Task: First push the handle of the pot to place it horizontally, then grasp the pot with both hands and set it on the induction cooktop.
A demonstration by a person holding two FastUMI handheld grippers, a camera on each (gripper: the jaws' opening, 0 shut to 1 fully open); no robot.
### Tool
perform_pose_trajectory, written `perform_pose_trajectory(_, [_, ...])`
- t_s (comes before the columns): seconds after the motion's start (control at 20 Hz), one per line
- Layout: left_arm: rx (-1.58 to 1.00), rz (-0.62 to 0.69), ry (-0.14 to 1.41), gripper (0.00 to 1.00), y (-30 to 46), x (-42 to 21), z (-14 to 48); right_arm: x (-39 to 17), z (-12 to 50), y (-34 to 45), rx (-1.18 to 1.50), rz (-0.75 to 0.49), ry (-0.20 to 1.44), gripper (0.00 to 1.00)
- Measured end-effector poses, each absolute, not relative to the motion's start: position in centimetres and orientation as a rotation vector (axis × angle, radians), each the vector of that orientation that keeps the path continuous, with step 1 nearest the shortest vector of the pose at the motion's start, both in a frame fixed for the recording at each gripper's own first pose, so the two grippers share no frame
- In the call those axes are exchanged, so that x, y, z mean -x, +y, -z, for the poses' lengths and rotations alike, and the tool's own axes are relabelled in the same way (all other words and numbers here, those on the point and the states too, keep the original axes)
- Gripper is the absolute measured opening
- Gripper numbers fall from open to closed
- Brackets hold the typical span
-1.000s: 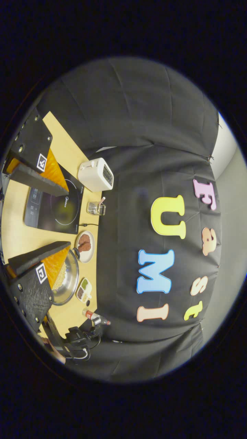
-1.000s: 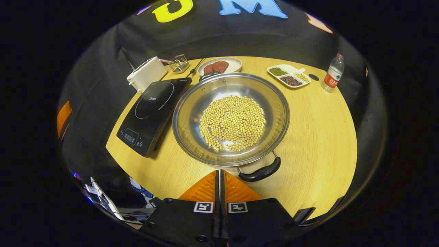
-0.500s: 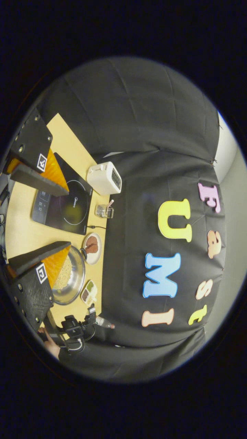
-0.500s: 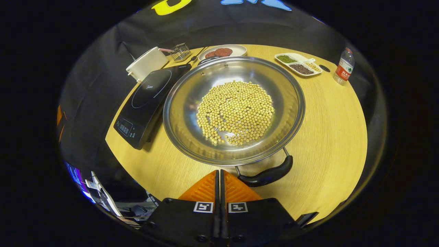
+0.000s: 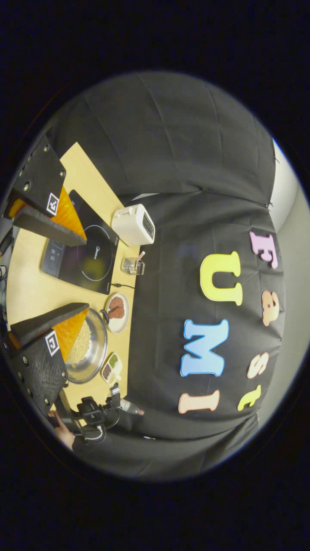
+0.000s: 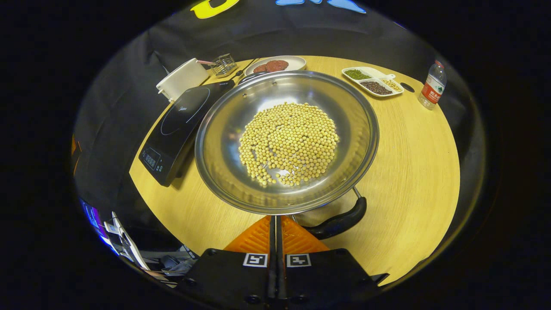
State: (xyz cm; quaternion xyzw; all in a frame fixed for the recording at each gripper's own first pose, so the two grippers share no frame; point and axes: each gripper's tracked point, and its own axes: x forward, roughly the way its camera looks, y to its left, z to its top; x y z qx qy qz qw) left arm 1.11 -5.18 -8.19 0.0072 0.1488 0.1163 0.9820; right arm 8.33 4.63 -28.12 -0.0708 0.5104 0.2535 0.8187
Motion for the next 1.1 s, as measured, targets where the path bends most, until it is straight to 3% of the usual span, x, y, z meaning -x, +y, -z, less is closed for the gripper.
perform_pose_trajectory(0.25, [-0.001, -0.207, 0.295, 0.77, -7.0, -2.0, 8.2, -9.7, 28.1, 2.8, 0.141, -0.497, 1.084, 0.02])
perform_pose_trajectory(1.1, [-0.034, -0.197, 0.331, 0.81, -10.1, -3.9, 8.9, -14.0, 28.0, -2.2, 0.119, -0.405, 1.055, 0.02])
